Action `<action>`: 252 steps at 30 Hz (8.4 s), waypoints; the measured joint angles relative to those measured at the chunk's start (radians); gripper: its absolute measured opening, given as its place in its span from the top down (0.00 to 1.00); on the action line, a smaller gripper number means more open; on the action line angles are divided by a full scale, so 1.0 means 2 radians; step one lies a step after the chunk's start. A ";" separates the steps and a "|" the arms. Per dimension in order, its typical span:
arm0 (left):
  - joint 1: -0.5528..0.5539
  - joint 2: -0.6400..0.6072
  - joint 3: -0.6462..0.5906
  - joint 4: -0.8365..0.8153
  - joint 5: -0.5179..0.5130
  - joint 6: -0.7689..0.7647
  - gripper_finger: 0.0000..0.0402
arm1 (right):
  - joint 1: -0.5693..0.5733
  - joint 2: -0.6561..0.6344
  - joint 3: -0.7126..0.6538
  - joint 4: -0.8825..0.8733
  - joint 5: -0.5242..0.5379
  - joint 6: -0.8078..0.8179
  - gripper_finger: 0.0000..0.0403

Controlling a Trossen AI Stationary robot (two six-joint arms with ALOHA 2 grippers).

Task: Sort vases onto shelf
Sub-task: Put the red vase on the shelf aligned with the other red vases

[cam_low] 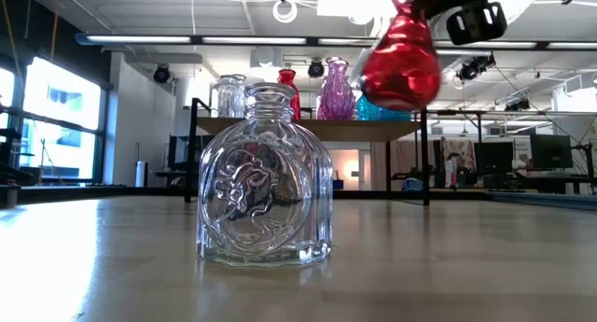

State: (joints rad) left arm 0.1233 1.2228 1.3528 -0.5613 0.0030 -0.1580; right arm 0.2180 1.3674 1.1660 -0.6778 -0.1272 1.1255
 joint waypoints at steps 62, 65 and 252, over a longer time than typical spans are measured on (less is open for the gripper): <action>0.043 -0.053 0.000 0.014 0.128 -0.017 0.77 | -0.041 0.000 0.000 0.072 0.055 0.010 1.00; 0.043 -0.051 0.000 0.001 0.128 -0.029 0.73 | -0.041 0.000 0.000 0.072 0.047 0.005 1.00; -0.028 -0.047 -0.187 0.292 -0.129 0.058 0.68 | -0.228 -0.191 0.000 0.308 -0.007 -0.135 0.71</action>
State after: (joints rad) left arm 0.0672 1.1282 0.9779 0.0232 -0.2559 -0.0425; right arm -0.2374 0.9851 1.1664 -0.0615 -0.1406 0.8547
